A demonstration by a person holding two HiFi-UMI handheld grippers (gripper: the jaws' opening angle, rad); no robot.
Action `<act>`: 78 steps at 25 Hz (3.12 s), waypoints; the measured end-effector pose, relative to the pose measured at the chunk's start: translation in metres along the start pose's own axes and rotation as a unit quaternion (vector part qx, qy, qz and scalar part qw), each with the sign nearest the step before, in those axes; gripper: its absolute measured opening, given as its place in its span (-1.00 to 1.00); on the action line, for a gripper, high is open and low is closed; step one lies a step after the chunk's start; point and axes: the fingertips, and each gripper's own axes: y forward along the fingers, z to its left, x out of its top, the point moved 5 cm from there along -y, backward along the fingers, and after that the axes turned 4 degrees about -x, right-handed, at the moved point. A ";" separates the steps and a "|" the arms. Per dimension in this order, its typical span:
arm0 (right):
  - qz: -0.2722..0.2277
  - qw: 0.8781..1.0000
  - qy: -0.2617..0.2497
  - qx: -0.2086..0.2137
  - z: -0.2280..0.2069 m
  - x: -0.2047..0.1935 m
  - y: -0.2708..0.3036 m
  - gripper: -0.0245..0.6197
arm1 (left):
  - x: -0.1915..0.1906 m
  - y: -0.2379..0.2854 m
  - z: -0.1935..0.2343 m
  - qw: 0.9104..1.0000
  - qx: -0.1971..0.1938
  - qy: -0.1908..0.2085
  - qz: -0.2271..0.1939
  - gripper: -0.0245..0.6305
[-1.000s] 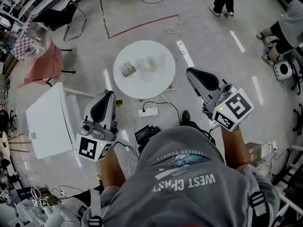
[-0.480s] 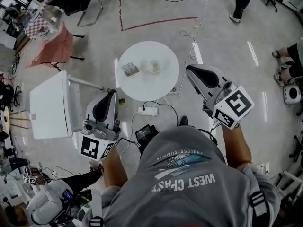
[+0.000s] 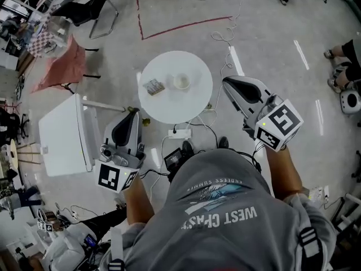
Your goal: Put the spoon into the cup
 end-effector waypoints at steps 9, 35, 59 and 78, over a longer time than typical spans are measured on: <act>-0.001 0.998 0.000 -0.068 0.029 -0.001 0.011 -0.92 | -0.017 0.006 0.041 0.997 -0.073 -0.014 -0.031 -0.93; 0.031 0.996 0.016 -0.078 0.038 -0.017 0.045 -0.92 | -0.052 0.010 0.067 0.993 -0.103 -0.053 -0.011 -0.93; 0.083 0.995 0.047 -0.036 -0.002 -0.044 0.067 -0.92 | -0.086 0.045 0.063 0.993 -0.068 -0.094 0.022 -0.92; 0.113 0.990 0.077 -0.023 -0.007 -0.069 0.090 -0.92 | -0.123 0.061 0.072 0.987 -0.070 -0.135 0.052 -0.93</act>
